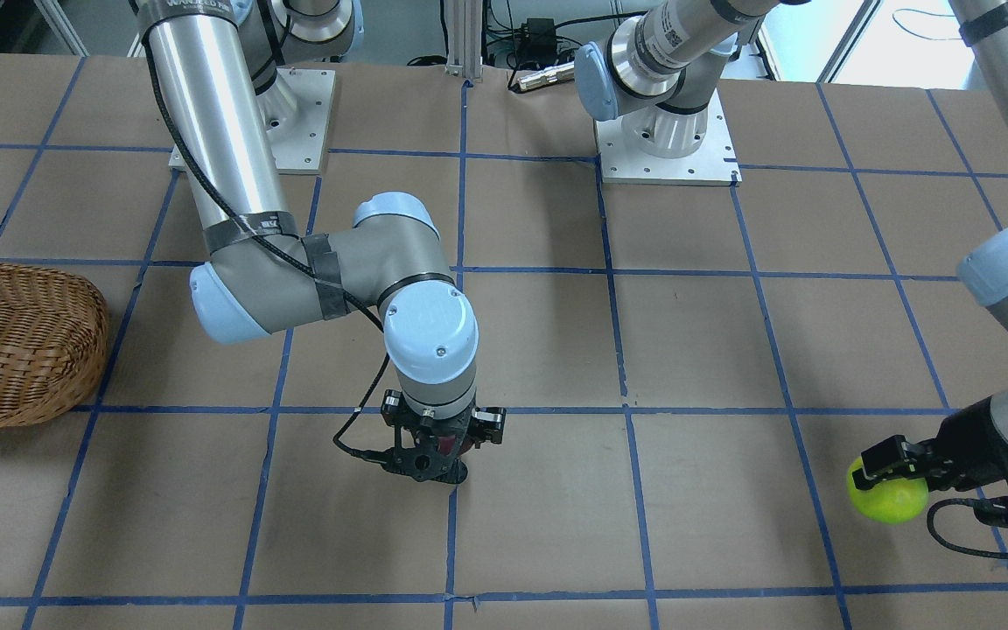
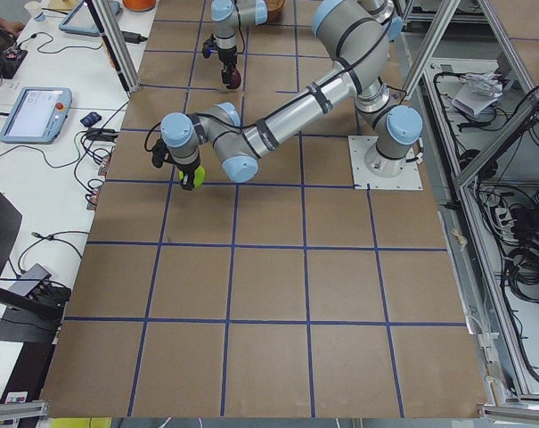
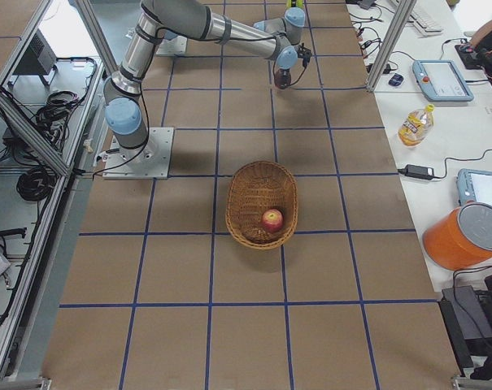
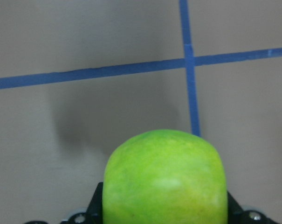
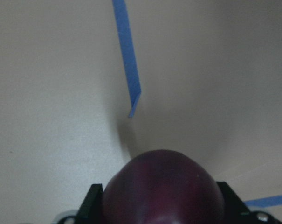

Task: Put all apples into basket
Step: 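Lift purple apple toward basket with right gripper while left carries green apple, then drop purple apple in basket with right gripper while left sets green apple center, then open and raise the left gripper while the right gripper moves toward center, then lower the right gripper and grasp the green apple, then carry the green apple with the right gripper to the basket, then lower the green apple into the basket and open the right gripper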

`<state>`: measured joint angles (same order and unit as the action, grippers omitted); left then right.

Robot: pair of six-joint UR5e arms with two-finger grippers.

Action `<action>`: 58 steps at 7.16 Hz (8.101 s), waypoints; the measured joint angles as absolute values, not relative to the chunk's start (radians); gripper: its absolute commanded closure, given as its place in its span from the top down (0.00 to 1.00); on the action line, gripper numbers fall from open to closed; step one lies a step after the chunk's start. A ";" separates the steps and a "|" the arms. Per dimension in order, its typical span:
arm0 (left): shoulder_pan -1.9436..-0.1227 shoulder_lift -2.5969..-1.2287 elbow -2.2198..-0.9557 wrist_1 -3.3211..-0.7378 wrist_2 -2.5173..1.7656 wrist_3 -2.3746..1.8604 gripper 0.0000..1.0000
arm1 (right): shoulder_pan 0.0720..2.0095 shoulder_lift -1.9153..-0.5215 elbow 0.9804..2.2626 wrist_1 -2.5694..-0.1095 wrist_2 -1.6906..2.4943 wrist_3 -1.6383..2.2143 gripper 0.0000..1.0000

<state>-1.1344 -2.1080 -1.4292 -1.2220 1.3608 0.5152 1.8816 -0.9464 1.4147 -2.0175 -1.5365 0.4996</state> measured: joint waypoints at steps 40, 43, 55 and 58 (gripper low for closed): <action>-1.579 -1.542 -1.545 -1.574 1.588 -0.052 1.00 | 1.509 -1.201 1.669 -2.072 -1.589 -0.026 0.43; -1.579 -1.542 -1.546 -1.572 1.588 -0.052 1.00 | 1.186 -1.301 1.806 -2.110 -1.573 -0.454 0.43; -1.580 -1.540 -1.548 -1.572 1.586 -0.052 1.00 | 1.141 -1.688 1.800 -1.704 -1.544 -0.534 1.00; -1.580 -1.538 -1.550 -1.572 1.586 -0.053 1.00 | 1.362 -1.714 1.706 -1.611 -1.549 -0.183 1.00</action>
